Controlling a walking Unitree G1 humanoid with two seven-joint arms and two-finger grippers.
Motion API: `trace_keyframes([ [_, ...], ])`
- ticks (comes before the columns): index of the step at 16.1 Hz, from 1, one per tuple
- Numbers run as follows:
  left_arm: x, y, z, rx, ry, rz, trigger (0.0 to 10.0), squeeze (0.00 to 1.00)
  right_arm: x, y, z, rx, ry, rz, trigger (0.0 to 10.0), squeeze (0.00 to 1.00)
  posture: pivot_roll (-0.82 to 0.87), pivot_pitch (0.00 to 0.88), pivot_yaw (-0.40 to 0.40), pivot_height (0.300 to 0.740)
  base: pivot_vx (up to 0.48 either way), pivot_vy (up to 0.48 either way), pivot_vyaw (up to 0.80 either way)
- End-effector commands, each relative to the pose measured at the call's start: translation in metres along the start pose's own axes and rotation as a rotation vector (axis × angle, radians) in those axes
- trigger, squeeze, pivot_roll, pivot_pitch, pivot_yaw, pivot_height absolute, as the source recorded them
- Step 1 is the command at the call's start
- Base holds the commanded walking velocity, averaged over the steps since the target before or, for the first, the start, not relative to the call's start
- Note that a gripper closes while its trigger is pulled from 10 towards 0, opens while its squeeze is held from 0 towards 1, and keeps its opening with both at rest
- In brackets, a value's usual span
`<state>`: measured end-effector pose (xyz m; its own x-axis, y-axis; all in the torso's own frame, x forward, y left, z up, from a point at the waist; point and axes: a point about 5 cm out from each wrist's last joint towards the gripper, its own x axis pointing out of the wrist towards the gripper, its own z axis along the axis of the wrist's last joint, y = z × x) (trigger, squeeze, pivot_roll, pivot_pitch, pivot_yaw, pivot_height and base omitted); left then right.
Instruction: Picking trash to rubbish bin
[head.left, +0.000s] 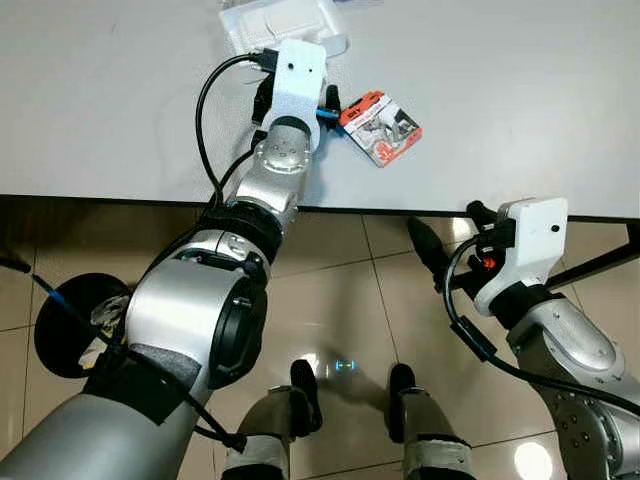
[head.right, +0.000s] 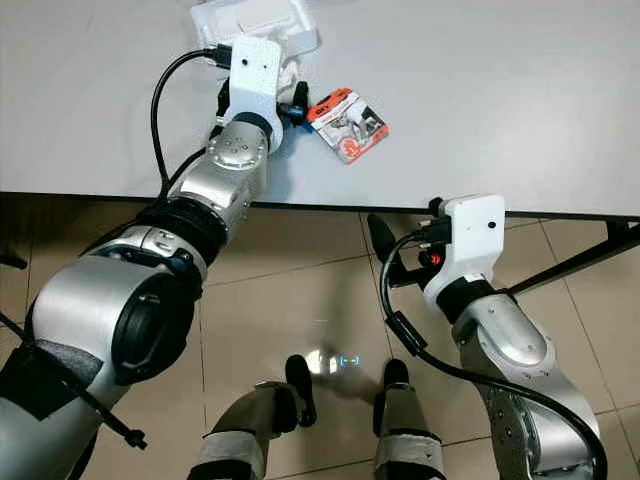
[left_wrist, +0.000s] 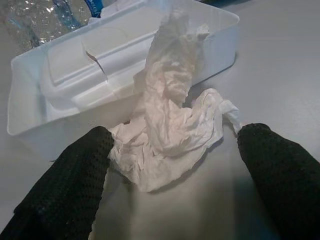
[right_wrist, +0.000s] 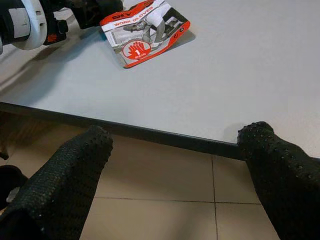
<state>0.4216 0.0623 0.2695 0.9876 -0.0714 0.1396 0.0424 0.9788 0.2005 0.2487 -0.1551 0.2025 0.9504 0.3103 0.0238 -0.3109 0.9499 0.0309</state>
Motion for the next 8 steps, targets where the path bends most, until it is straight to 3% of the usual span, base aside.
trace_keyframes([
  [1,-0.0027,-0.003,-0.014,0.037,0.069,0.006,10.0,0.0,-0.0038,0.0012,-0.0126,0.03,0.067,-0.004,10.0,0.0,-0.25,0.454,0.115,0.74,0.0,0.0,0.0],
  [2,-0.0029,-0.0042,-0.0143,0.041,0.07,0.005,9.9,0.0,-0.004,0.0012,-0.0126,0.03,0.068,-0.005,10.0,0.0,-0.25,0.454,0.115,0.74,0.0,0.0,0.0],
  [3,-0.0033,-0.0058,-0.0149,0.043,0.071,0.0,4.5,0.0,-0.0043,0.0011,-0.0129,0.031,0.07,-0.006,10.0,0.0,-0.25,0.454,0.115,0.74,0.0,0.0,0.0],
  [4,-0.0035,-0.0067,-0.0153,0.046,0.072,-0.003,0.0,0.0,-0.0045,0.001,-0.0131,0.031,0.071,-0.007,10.0,0.0,-0.25,0.454,0.115,0.74,0.0,0.0,0.0],
  [8,-0.0037,-0.0092,-0.0141,0.059,0.067,-0.014,0.0,0.0,-0.0048,0.0021,-0.0137,0.036,0.073,-0.008,10.0,0.0,-0.25,0.459,0.119,0.74,0.0,0.0,0.0],
])
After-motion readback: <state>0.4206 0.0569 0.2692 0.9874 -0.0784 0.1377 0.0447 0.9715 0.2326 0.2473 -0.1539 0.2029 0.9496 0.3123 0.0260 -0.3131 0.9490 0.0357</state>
